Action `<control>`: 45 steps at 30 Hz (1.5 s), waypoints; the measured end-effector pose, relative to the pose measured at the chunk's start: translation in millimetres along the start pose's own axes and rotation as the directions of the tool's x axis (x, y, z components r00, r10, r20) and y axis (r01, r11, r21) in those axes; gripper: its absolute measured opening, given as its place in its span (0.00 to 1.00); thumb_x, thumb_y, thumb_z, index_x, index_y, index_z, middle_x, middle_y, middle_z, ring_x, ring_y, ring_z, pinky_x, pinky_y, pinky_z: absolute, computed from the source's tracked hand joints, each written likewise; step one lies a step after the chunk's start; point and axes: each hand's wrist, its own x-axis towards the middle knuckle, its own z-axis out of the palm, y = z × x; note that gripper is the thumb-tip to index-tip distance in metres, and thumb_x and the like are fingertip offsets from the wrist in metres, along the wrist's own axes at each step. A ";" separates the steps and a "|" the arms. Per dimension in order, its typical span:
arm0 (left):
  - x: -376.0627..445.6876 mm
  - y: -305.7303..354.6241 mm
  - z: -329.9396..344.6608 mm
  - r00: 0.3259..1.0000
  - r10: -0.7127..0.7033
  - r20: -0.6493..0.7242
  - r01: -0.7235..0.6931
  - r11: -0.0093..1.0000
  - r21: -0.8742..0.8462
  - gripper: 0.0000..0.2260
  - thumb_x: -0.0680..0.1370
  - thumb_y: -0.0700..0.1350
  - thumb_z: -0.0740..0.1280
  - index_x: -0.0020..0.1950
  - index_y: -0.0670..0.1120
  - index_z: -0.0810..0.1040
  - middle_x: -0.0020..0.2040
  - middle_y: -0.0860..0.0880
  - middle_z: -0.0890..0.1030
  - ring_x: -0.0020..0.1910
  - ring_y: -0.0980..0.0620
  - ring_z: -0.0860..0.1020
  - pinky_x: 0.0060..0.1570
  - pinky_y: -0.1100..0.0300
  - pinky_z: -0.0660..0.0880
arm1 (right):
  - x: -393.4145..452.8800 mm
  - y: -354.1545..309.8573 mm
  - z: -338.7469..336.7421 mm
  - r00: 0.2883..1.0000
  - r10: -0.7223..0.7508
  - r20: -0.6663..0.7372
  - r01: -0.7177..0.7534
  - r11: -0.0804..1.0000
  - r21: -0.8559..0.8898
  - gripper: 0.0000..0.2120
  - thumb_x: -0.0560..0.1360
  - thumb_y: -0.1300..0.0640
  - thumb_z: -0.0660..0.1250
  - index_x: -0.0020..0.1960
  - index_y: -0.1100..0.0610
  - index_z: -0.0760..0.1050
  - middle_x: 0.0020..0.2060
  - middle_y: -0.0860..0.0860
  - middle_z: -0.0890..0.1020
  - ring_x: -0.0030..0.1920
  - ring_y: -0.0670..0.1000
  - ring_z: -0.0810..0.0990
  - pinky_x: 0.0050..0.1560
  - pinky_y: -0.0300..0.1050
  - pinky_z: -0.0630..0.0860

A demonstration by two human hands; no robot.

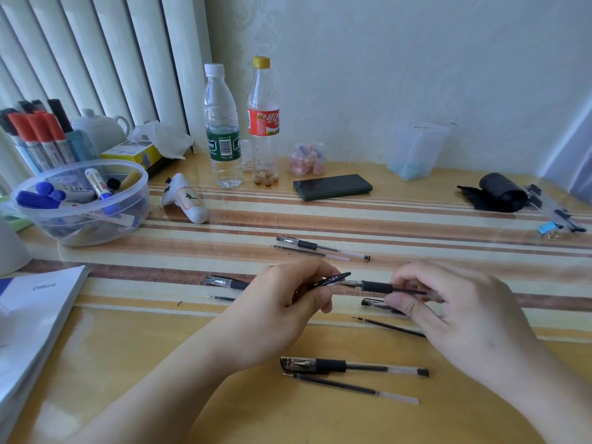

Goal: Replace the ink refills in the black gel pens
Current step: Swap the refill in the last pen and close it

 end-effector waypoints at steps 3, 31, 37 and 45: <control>-1.3 2.9 2.7 0.999 0.040 0.015 -0.041 0.997 0.062 0.07 0.81 0.45 0.62 0.54 0.55 0.78 0.39 0.56 0.80 0.32 0.61 0.73 0.34 0.72 0.67 | -0.5 -0.4 0.9 0.998 -0.070 -0.006 0.070 0.997 -0.040 0.11 0.72 0.44 0.68 0.42 0.50 0.81 0.34 0.41 0.81 0.36 0.48 0.80 0.30 0.48 0.77; -1.6 2.1 -2.6 0.958 0.177 -0.227 -0.085 0.927 0.365 0.17 0.78 0.55 0.62 0.65 0.53 0.75 0.50 0.61 0.78 0.47 0.59 0.76 0.38 0.73 0.68 | 4.7 106.4 -0.6 0.902 0.426 -0.067 -0.430 0.900 -0.065 0.09 0.76 0.59 0.67 0.51 0.46 0.75 0.44 0.45 0.83 0.43 0.50 0.79 0.41 0.42 0.71; -0.6 -3.4 -0.8 0.965 0.166 -0.205 -0.075 0.919 0.387 0.14 0.78 0.54 0.64 0.62 0.53 0.77 0.49 0.61 0.78 0.47 0.60 0.75 0.37 0.73 0.67 | 3.6 141.1 15.2 0.809 0.585 0.056 -0.572 0.806 -0.154 0.10 0.79 0.53 0.61 0.49 0.41 0.79 0.49 0.49 0.82 0.50 0.52 0.77 0.46 0.48 0.75; 2.9 -7.1 -6.2 0.953 0.214 -0.216 -0.121 0.918 0.378 0.06 0.78 0.48 0.65 0.49 0.50 0.81 0.39 0.58 0.78 0.38 0.60 0.73 0.36 0.64 0.72 | 0.4 118.5 7.1 0.843 0.533 -0.072 -0.536 0.844 -0.032 0.05 0.77 0.50 0.64 0.52 0.46 0.78 0.45 0.47 0.83 0.47 0.53 0.79 0.43 0.45 0.71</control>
